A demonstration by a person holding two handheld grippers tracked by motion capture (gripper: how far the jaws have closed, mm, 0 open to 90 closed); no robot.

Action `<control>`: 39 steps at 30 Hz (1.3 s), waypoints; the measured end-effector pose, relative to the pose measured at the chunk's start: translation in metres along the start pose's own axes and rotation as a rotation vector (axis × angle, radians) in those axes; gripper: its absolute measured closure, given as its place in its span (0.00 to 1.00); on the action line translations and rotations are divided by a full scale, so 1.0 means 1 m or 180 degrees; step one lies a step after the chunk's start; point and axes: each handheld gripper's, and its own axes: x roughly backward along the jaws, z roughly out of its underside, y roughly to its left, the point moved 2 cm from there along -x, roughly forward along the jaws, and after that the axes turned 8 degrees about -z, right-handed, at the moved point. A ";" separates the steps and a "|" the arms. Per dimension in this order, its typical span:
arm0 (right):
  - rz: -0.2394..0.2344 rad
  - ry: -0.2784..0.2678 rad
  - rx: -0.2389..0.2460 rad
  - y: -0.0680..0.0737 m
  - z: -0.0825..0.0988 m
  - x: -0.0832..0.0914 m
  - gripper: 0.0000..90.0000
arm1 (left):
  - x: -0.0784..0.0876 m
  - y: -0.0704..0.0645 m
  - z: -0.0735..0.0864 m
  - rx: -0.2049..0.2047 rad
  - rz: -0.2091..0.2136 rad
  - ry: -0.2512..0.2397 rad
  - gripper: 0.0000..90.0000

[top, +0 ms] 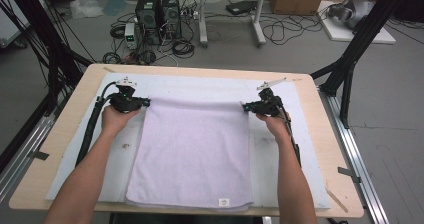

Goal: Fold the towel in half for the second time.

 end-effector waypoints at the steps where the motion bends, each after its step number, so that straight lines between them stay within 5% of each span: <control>1: -0.0003 -0.0050 0.0030 0.002 -0.003 0.006 0.94 | 0.006 0.000 -0.002 -0.0011 0.0029 -0.0044 0.97; 7: -0.0164 -0.0282 0.0116 0.019 -0.012 0.036 0.94 | 0.044 -0.004 -0.007 -0.0185 0.0137 -0.0300 0.97; 12: -0.0345 -0.0377 0.0245 0.044 -0.010 0.054 0.94 | 0.072 -0.015 0.004 -0.0271 0.0238 -0.0457 0.97; 19: -0.0562 -0.0420 0.0345 0.083 0.022 0.071 0.94 | 0.108 -0.042 0.046 -0.0417 0.0395 -0.0553 0.97; 27: -0.0815 -0.0359 0.0437 0.130 0.074 0.072 0.93 | 0.144 -0.075 0.109 -0.0567 0.0642 -0.0470 0.97; 31: -0.1125 -0.0206 0.0407 0.144 0.098 0.070 0.76 | 0.152 -0.082 0.126 -0.0601 0.0836 -0.0294 0.76; 35: -0.1039 -0.0390 0.0394 0.140 0.090 0.078 0.67 | 0.156 -0.079 0.112 -0.0611 0.0838 -0.0349 0.59; 39: -0.0716 -0.0204 0.0394 0.124 0.079 0.067 0.59 | 0.142 -0.070 0.093 -0.0537 0.0703 -0.0384 0.57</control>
